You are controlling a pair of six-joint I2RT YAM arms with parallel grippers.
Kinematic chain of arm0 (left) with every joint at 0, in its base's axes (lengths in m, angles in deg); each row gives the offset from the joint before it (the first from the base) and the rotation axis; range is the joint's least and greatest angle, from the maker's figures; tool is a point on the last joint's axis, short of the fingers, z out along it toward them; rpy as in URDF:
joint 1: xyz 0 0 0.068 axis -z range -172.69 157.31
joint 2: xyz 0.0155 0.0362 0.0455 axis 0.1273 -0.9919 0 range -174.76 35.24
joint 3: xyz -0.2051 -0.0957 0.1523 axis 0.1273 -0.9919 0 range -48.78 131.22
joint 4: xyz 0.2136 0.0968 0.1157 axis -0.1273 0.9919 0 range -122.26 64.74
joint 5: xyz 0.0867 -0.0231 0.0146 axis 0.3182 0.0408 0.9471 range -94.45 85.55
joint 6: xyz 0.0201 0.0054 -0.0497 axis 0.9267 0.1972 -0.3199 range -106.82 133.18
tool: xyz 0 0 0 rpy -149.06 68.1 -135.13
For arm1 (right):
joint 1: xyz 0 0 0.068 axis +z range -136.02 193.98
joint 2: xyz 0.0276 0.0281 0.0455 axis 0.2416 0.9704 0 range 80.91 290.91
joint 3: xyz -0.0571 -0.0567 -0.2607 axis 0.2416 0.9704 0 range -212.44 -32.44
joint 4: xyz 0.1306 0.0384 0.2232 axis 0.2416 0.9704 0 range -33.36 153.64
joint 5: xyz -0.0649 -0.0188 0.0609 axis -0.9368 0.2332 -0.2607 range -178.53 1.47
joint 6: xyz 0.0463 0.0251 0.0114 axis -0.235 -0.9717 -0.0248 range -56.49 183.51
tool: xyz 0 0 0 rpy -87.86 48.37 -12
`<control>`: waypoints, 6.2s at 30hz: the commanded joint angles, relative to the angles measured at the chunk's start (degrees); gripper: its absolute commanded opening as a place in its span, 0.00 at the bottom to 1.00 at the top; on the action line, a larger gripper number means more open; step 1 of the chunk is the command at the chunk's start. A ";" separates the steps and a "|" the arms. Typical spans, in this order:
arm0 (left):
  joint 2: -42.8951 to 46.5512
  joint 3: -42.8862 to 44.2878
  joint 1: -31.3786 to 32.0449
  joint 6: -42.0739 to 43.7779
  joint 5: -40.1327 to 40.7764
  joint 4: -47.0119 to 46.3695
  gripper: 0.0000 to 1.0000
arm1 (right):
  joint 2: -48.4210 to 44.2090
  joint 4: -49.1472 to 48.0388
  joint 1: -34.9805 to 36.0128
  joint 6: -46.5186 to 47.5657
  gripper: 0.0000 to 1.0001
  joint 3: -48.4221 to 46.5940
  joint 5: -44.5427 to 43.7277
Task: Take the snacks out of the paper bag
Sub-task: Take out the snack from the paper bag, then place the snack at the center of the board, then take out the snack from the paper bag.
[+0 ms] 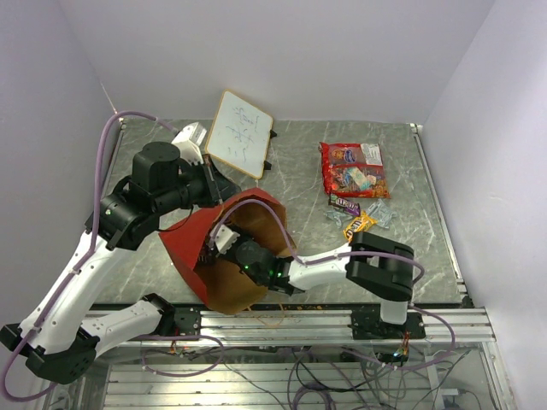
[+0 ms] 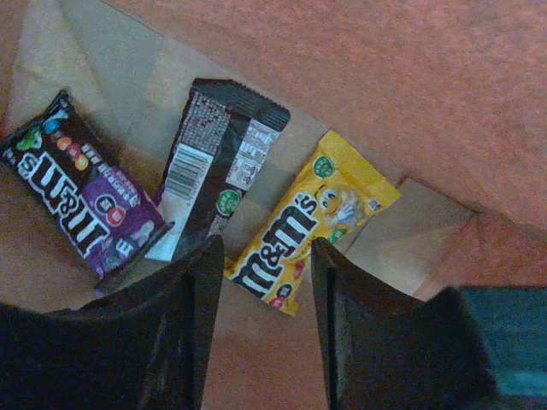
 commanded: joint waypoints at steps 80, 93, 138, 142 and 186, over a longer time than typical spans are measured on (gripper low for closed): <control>-0.43 6.83 0.00 3.90 9.64 3.24 0.07 | -21.13 24.73 -7.01 -14.01 0.13 -0.02 17.12; 2.05 5.64 -0.05 2.88 14.49 8.00 0.07 | -34.51 36.99 -7.07 -10.68 0.11 -9.85 4.38; 2.97 1.45 0.00 -0.62 8.89 8.09 0.07 | -34.96 46.48 -57.41 -65.29 0.44 16.74 8.18; 3.42 1.20 0.00 -0.17 8.89 7.89 0.07 | -37.99 47.75 -57.52 -62.43 0.60 17.45 9.29; -4.81 -4.17 0.00 9.28 -16.81 -9.08 0.07 | -39.66 50.03 -35.23 -55.56 0.68 17.77 19.28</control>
